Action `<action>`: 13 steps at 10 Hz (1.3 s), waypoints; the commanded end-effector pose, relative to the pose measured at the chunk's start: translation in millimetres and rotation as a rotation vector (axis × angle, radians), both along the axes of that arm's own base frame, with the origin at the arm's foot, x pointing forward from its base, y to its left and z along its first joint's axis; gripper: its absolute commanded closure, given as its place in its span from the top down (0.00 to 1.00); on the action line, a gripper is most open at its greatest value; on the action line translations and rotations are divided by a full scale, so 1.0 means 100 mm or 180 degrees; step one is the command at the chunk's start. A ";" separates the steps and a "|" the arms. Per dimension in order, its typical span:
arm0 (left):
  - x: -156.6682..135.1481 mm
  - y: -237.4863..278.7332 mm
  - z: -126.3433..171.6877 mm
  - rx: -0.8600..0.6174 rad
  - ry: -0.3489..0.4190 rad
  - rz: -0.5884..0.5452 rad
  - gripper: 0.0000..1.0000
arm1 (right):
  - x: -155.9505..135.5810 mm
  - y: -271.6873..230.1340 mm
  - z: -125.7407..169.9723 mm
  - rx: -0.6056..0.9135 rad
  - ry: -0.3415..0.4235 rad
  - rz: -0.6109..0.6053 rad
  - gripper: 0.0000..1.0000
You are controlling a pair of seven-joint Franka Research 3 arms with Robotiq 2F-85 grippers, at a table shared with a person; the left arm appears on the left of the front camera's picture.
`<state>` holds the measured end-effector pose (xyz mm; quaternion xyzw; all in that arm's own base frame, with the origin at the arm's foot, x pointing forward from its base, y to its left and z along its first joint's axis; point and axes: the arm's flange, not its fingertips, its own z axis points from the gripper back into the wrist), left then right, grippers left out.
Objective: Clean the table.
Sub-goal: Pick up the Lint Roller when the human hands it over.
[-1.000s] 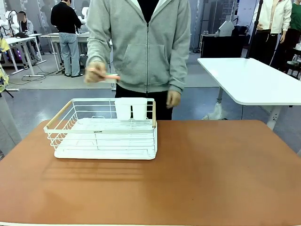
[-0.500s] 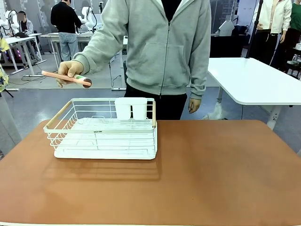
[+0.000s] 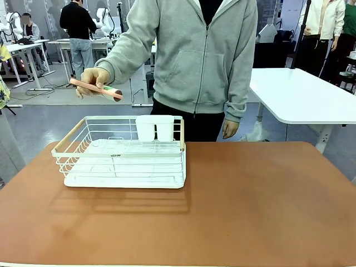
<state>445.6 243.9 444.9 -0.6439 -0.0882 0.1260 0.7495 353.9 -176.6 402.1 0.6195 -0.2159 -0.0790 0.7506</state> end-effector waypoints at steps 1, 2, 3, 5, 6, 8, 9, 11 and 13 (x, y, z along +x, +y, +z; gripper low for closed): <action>-0.04 0.01 0.03 -0.0024 -0.0048 -0.0034 1.00 | 0.01 0.01 0.02 0.0039 -0.0029 -0.0001 1.00; -0.04 0.01 0.03 -0.0024 -0.0048 -0.0034 1.00 | 0.01 0.01 0.02 0.0039 -0.0029 -0.0001 1.00; -0.04 0.01 0.03 -0.0024 -0.0048 -0.0034 1.00 | 0.01 0.01 0.02 0.0039 -0.0029 -0.0001 1.00; -0.09 -0.03 0.20 0.0083 0.0212 0.0061 1.00 | 0.01 0.01 0.02 0.0039 -0.0029 -0.0001 1.00; -0.23 -0.11 0.44 0.0275 0.0463 0.0262 1.00 | 0.01 0.01 0.02 0.0039 -0.0029 -0.0001 1.00; -0.48 -0.33 0.78 0.0653 0.0650 0.0437 1.00 | 0.01 0.01 0.02 0.0039 -0.0029 -0.0001 1.00; -0.54 -0.46 0.88 0.0745 0.0875 0.0632 1.00 | 0.01 0.01 0.02 0.0039 -0.0029 -0.0001 1.00; -0.63 -0.87 0.98 0.0731 0.1019 0.0755 1.00 | 0.01 0.01 0.02 0.0039 -0.0029 -0.0001 1.00; -0.67 -1.31 0.89 0.0692 0.0855 0.1088 1.00 | 0.01 0.01 0.02 0.0039 -0.0029 -0.0001 1.00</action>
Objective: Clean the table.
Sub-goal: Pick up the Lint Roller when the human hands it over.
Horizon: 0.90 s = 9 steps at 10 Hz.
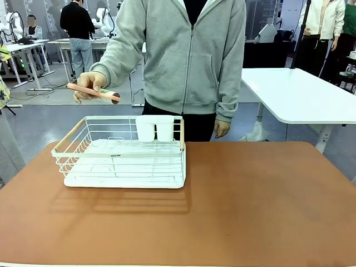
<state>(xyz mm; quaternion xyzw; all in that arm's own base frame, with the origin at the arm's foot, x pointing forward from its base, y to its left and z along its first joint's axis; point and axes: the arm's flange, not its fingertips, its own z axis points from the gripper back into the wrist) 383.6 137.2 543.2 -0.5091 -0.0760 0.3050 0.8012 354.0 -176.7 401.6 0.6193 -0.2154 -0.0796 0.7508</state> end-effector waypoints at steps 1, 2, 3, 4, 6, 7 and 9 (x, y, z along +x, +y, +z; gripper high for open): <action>-0.03 -0.44 -0.15 -0.0027 -0.0148 0.0346 1.00 | 0.01 0.01 0.03 0.0039 -0.0034 0.0000 1.00; -0.02 -0.63 -0.23 0.0025 -0.0107 0.0322 1.00 | 0.01 0.01 0.03 0.0039 -0.0034 0.0000 1.00; 0.05 -0.80 -0.28 0.0040 -0.0084 0.0356 1.00 | 0.01 0.01 0.03 0.0039 -0.0034 0.0000 1.00; 0.13 -0.95 -0.30 0.0072 -0.0149 0.0433 1.00 | 0.01 0.01 0.03 0.0039 -0.0034 0.0000 1.00; 0.25 -1.26 -0.39 0.0172 -0.0110 0.0545 1.00 | 0.01 0.01 0.03 0.0039 -0.0034 0.0000 1.00; 0.31 -1.37 -0.42 0.0233 -0.0139 0.0579 1.00 | 0.01 0.01 0.03 0.0039 -0.0034 0.0000 1.00; 0.47 -1.50 -0.46 0.0308 -0.0182 0.0694 1.00 | 0.01 0.01 0.03 0.0039 -0.0034 0.0000 1.00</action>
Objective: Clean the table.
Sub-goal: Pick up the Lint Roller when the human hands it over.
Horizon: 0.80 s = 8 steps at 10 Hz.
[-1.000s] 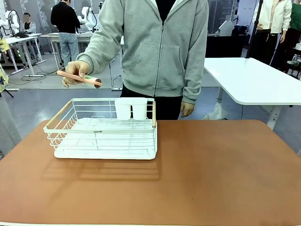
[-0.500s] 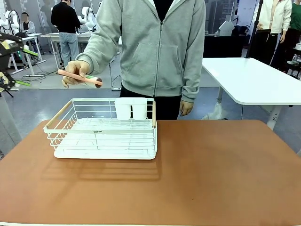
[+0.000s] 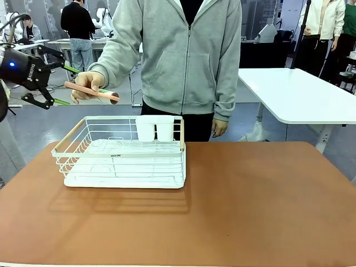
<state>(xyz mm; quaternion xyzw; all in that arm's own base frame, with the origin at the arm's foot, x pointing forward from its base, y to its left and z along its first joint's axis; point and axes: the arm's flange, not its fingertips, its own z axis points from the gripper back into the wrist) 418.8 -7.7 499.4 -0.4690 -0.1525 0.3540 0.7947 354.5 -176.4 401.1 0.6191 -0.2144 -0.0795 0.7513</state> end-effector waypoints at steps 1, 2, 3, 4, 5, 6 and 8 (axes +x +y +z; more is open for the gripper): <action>0.19 -0.09 -0.06 0.0051 -0.0061 0.0233 1.00 | 0.00 0.00 0.03 0.0041 -0.0039 -0.0004 1.00; 0.23 -0.11 -0.10 0.0083 -0.0061 0.0256 1.00 | 0.00 0.00 0.03 0.0041 -0.0039 -0.0004 1.00; 0.25 -0.14 -0.13 0.0106 -0.0052 0.0235 1.00 | 0.00 0.00 0.03 0.0041 -0.0039 -0.0004 1.00; 0.27 -0.18 -0.15 0.0146 -0.0085 0.0240 1.00 | 0.00 0.00 0.03 0.0041 -0.0039 -0.0004 1.00; 0.30 -0.19 -0.16 0.0151 -0.0120 0.0254 1.00 | 0.00 0.00 0.03 0.0041 -0.0039 -0.0004 1.00; 0.33 -0.22 -0.17 0.0168 -0.0124 0.0252 1.00 | 0.00 0.00 0.03 0.0041 -0.0039 -0.0004 1.00; 0.37 -0.24 -0.18 0.0180 -0.0163 0.0263 0.91 | 0.00 0.00 0.03 0.0041 -0.0039 -0.0004 1.00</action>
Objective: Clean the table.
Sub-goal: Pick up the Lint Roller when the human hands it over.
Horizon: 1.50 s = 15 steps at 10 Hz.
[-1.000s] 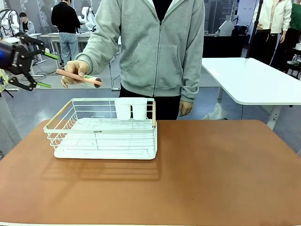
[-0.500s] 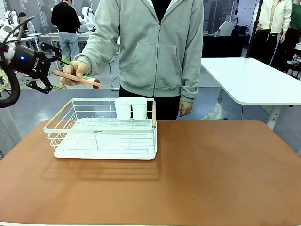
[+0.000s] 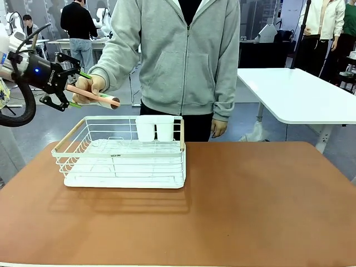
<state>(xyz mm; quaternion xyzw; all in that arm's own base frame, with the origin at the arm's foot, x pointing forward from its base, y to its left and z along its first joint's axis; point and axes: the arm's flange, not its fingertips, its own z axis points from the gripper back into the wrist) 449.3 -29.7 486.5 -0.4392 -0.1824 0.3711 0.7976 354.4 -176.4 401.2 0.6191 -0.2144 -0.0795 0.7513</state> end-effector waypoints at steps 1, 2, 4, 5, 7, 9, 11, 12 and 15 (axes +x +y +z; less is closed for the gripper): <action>0.07 -0.04 -0.06 0.0006 -0.0162 0.0058 0.80 | 0.01 0.01 0.03 0.0042 -0.0039 -0.0004 1.00; 0.08 -0.04 -0.07 0.0002 -0.0155 0.0068 0.71 | 0.01 0.01 0.03 0.0042 -0.0039 -0.0004 1.00; 0.06 -0.06 -0.07 -0.0009 -0.0153 0.0051 0.51 | 0.01 0.01 0.03 0.0042 -0.0039 -0.0004 1.00; 0.06 -0.08 -0.08 0.0002 -0.0156 0.0050 0.40 | 0.01 0.01 0.03 0.0042 -0.0039 -0.0004 1.00; 0.05 -0.06 -0.08 0.0000 -0.0113 0.0013 0.20 | 0.01 0.01 0.03 0.0042 -0.0039 -0.0004 1.00; 0.04 -0.04 -0.06 0.0008 -0.0119 0.0004 0.00 | 0.01 0.01 0.03 0.0042 -0.0039 -0.0004 1.00; 0.02 -0.03 -0.04 0.0013 -0.0132 -0.0014 0.00 | 0.01 0.01 0.03 0.0042 -0.0039 -0.0004 1.00; -0.01 -0.02 -0.02 -0.0005 -0.0147 -0.0035 0.01 | 0.01 0.01 0.03 0.0042 -0.0039 -0.0004 1.00; 0.03 -0.04 -0.01 0.0017 -0.0028 0.0010 0.03 | 0.01 0.01 0.03 0.0042 -0.0039 -0.0004 1.00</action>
